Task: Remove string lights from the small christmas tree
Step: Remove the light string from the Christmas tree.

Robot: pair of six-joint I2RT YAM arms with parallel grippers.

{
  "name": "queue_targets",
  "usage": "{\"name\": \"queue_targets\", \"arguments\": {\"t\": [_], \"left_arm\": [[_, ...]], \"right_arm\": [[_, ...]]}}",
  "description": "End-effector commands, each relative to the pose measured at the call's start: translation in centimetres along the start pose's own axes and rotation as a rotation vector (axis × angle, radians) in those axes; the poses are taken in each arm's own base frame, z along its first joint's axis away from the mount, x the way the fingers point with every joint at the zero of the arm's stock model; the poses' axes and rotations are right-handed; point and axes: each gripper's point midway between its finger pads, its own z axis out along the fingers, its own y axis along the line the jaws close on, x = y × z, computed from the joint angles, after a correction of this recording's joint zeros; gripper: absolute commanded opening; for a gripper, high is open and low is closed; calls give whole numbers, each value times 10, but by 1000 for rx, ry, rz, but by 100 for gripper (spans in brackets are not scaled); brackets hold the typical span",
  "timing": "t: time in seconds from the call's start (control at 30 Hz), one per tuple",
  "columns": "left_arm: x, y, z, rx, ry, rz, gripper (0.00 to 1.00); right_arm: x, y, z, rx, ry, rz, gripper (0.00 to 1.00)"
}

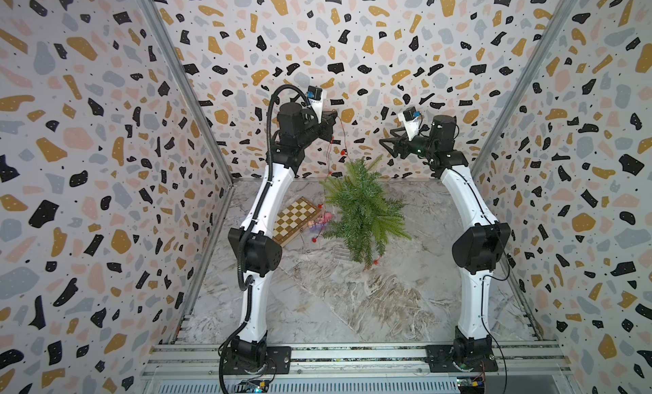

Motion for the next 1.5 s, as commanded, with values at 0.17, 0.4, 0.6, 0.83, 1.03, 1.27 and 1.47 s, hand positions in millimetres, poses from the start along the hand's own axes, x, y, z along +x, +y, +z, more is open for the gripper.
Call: {"name": "queue_targets", "arguments": {"t": [0.17, 0.4, 0.6, 0.83, 1.03, 1.27, 1.47], "left_arm": [[-13, -27, 14, 90, -99, 67, 0], [3, -39, 23, 107, -65, 72, 0], [3, -49, 26, 123, -65, 80, 0], [8, -61, 27, 154, -48, 83, 0], [6, -74, 27, 180, -51, 82, 0], [9, -78, 28, 187, -40, 83, 0], [6, -82, 24, 198, -32, 91, 0]], "right_arm": [[-38, 27, -6, -120, -95, -13, 75], [-39, 54, 11, -192, -106, -15, 75], [-39, 59, 21, -204, -124, -7, 75], [-39, 50, 29, -168, -146, -8, 74], [-34, 42, 38, -138, -155, 23, 73], [-32, 51, 47, -135, -148, 14, 72], [-24, 35, 51, -74, -143, 39, 61]]}}
